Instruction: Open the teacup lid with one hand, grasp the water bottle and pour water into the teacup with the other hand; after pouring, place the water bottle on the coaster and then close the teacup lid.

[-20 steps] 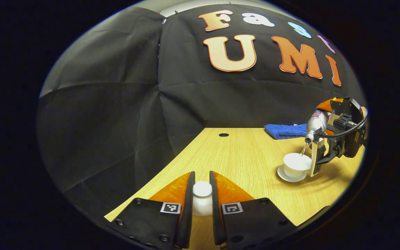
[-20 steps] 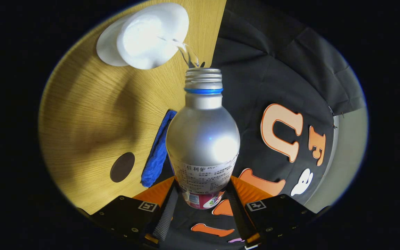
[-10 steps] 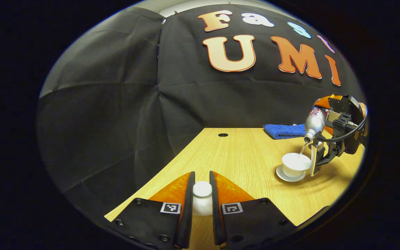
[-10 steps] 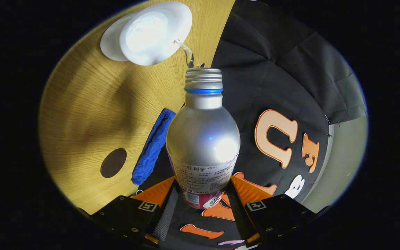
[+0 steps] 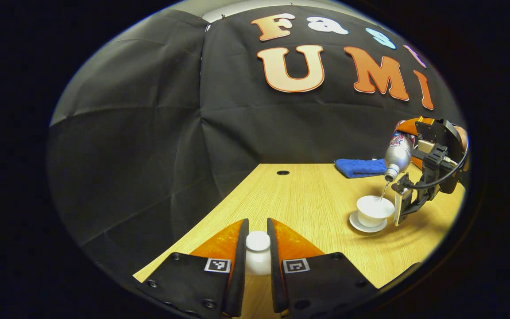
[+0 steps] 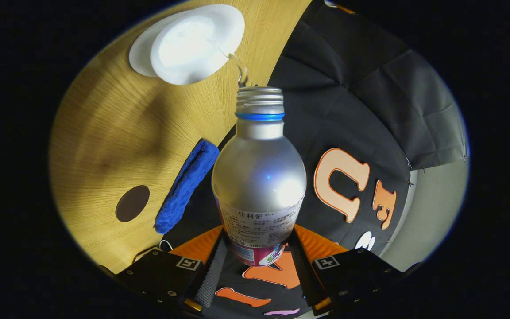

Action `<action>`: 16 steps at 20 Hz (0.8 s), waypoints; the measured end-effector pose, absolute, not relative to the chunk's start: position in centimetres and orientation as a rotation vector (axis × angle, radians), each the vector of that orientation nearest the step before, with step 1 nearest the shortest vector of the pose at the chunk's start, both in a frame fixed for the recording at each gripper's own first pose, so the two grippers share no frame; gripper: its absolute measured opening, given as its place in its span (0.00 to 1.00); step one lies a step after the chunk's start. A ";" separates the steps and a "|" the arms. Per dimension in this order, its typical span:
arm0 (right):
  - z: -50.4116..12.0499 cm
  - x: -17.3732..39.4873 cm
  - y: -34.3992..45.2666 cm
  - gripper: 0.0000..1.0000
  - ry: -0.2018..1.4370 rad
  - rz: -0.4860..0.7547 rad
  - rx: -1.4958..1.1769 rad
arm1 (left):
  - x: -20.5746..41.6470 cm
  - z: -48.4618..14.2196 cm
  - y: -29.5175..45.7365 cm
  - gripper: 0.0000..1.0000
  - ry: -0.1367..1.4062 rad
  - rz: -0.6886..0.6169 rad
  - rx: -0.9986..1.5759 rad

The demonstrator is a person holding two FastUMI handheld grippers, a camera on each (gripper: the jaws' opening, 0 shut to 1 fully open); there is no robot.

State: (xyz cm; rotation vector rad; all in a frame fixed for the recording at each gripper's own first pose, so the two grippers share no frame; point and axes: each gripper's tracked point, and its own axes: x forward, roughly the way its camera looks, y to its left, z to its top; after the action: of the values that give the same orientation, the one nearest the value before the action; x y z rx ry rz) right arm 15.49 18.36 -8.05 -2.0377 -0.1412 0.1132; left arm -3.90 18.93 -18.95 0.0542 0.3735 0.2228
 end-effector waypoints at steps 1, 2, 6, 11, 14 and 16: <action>-8.2 15.4 18.5 0.77 -0.147 0.119 -2.044 | -3.9 -18.9 18.9 0.29 0.373 0.220 0.054; -8.3 15.4 18.7 0.77 -0.151 0.127 -2.053 | -3.9 -18.9 18.9 0.29 0.370 0.221 0.055; -8.8 15.3 19.2 0.77 -0.158 0.143 -2.056 | -4.2 -18.8 18.9 0.29 0.372 0.222 0.054; -10.2 14.9 19.6 0.77 -0.121 0.186 -1.990 | -4.1 -18.9 18.6 0.29 0.369 0.218 0.054; -11.5 14.6 19.3 0.78 -0.061 0.219 -1.875 | -4.0 -18.9 18.2 0.29 0.369 0.209 0.040; -11.9 14.4 19.6 0.78 -0.034 0.245 -1.800 | -3.9 -18.9 18.1 0.29 0.370 0.209 0.039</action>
State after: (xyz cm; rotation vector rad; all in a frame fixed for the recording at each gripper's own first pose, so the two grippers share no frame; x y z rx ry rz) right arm 14.39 19.61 -11.90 -1.7998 -0.0336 0.2449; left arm -3.91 18.08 -18.93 0.0393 0.3699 0.2085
